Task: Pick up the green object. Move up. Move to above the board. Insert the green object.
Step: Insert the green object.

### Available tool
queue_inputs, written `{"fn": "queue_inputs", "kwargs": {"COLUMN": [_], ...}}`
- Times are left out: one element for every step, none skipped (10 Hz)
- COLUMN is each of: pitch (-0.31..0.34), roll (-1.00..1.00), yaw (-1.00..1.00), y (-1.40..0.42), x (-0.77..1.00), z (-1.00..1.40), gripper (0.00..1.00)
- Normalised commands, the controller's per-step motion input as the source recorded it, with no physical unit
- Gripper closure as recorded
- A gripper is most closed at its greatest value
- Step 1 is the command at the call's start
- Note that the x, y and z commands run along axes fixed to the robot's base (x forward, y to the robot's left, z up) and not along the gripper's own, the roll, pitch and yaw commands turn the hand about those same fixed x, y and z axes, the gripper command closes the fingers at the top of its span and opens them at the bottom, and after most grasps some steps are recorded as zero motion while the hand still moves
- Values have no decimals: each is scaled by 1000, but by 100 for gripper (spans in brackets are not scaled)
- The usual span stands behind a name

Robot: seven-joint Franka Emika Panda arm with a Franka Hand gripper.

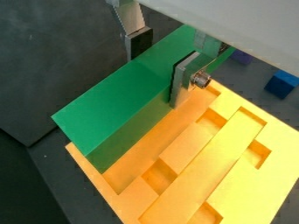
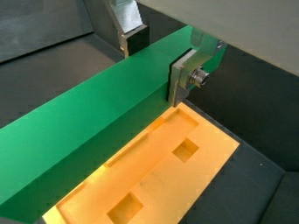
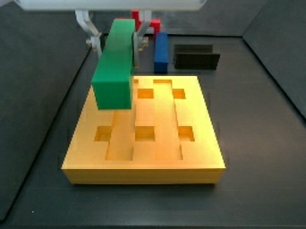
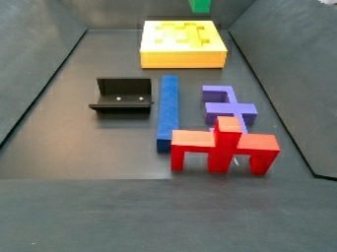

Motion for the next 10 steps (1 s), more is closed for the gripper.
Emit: {"fn": "queue_inputs", "kwargs": {"pitch": [-113,0,0,13,14,0,0,4,4,0], "roll": [94,104,106,120,120,113,210,341,413,383], "yaw": [0,0,-6,-11,-20,0,0,0,-3,0], "y": [-29,-14,-26,-80,-94,-89,-191,-89,-83,-23], "x": [0,3,0,20,3,0,100,143,174,66], "z": [-777,-666,-611,-589,-563,-563,-503,-420,-306,-177], "gripper": [100,100,100,100,100,100,100,100,100,100]}}
